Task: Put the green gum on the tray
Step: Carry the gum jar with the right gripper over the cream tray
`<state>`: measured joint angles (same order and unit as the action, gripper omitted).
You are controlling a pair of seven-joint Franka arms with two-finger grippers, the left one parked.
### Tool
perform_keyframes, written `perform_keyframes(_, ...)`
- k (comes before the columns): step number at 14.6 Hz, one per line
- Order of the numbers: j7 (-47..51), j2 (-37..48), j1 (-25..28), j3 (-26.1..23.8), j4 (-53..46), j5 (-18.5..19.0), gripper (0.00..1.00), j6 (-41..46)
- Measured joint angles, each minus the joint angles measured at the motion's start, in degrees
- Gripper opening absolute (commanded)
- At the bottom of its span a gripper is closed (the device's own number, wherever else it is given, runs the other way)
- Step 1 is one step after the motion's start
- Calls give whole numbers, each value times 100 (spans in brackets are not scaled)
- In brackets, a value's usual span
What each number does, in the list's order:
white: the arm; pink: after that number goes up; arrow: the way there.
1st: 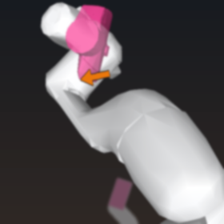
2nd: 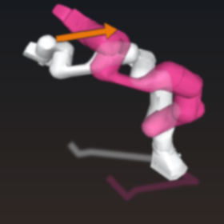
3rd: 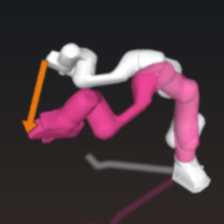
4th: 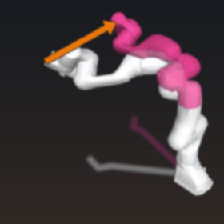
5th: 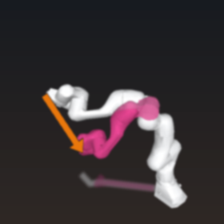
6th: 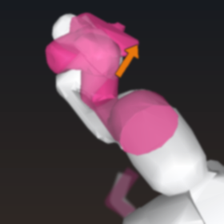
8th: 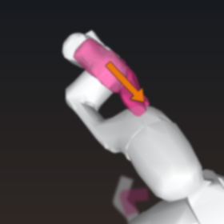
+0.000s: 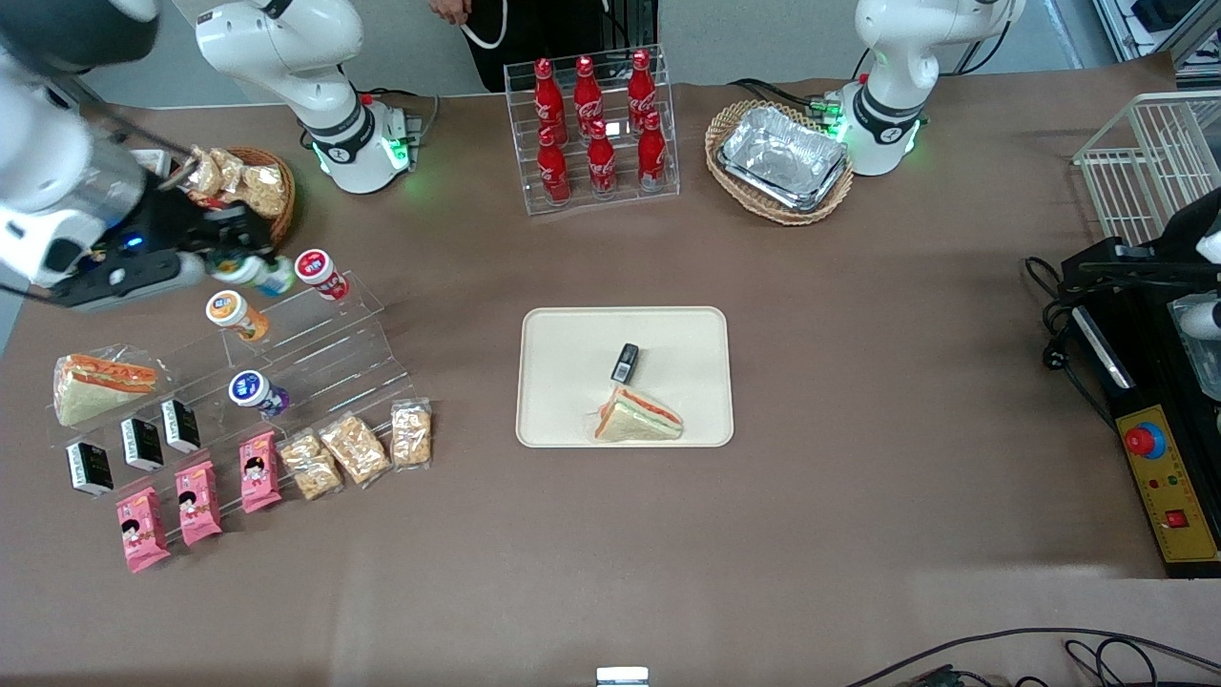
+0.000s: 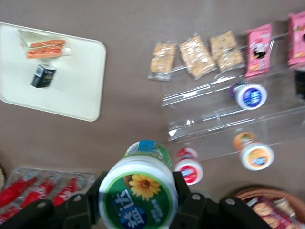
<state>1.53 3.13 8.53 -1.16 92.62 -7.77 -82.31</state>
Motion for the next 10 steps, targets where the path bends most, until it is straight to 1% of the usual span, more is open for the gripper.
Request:
perform_keyframes(4, 2106, -45, 324, -1116, -17, -12, 32, -34)
perform_keyframes(6, 2756, -158, 389, -1515, 13, -12, 32, -266)
perform_keyframes(8, 3050, -396, 537, -1648, 133, -12, 32, -680)
perform_keyframes(10, 3379, -679, 838, -1657, 497, -7, 32, -1438)
